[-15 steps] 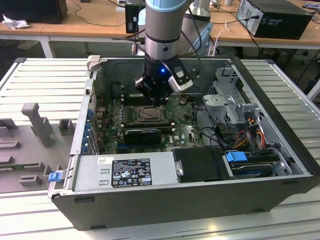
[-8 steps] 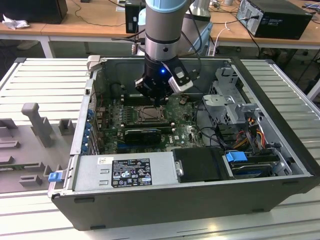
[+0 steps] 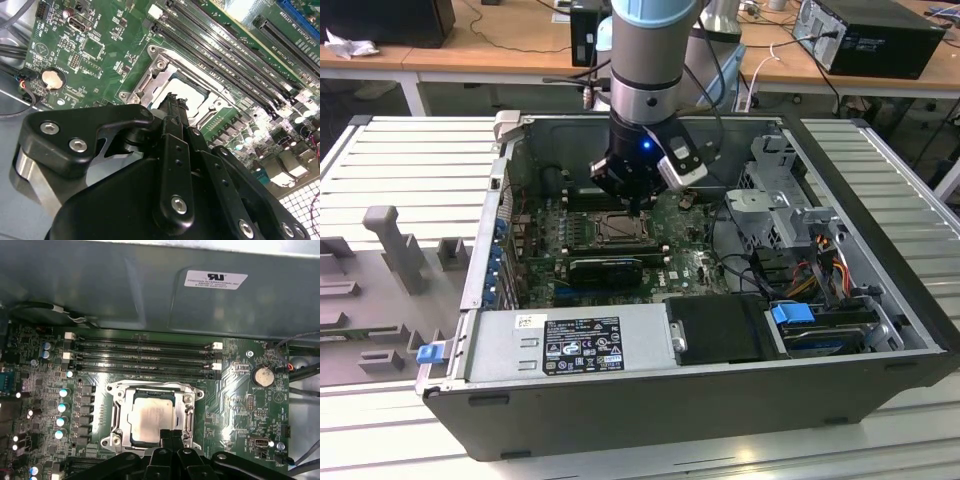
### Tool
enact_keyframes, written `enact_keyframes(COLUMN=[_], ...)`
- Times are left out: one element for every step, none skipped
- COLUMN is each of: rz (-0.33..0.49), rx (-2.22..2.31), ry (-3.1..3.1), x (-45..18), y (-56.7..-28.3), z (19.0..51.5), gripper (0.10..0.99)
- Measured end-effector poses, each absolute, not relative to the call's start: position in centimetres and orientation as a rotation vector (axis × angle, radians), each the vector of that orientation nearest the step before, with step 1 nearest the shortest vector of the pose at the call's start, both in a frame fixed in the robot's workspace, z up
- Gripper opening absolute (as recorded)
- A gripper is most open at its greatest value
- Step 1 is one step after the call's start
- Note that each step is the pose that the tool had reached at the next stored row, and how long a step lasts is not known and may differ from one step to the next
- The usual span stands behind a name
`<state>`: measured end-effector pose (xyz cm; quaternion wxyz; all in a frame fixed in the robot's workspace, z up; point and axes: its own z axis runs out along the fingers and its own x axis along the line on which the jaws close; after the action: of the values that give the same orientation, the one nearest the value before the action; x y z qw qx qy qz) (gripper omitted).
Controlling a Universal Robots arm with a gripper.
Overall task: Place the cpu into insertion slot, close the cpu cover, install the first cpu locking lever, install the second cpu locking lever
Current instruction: 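Install the second cpu locking lever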
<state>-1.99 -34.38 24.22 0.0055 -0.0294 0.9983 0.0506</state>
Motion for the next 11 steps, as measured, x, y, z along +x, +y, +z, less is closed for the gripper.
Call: enact_keyframes(rz=[0.158, 0.159, 0.158, 0.159, 0.158, 0.158, 0.158, 0.158, 0.158, 0.159, 0.158], rx=[-0.092, -0.092, -0.092, -0.092, -0.092, -0.092, -0.092, -0.092, -0.092, -0.092, -0.092], ry=[3.125, 3.125, 3.125, 3.125, 3.125, 3.125, 3.125, 3.125, 3.125, 3.125, 3.125], x=[-1.99, -1.99, -1.99, -1.99, -1.99, -1.99, -1.99, -1.99, -1.99, -1.99, -1.99], y=[-34.46, -34.50, -34.53, -34.57, -34.59, -34.61, -34.63, -34.65, -34.67, -34.68, -34.69], z=[24.22, 24.21, 24.21, 24.22, 24.22, 24.23, 24.24, 24.28, 24.30, 24.33, 24.39], gripper=[0.106, 0.106, 0.106, 0.106, 0.106, 0.106, 0.106, 0.106, 0.106, 0.106, 0.106])
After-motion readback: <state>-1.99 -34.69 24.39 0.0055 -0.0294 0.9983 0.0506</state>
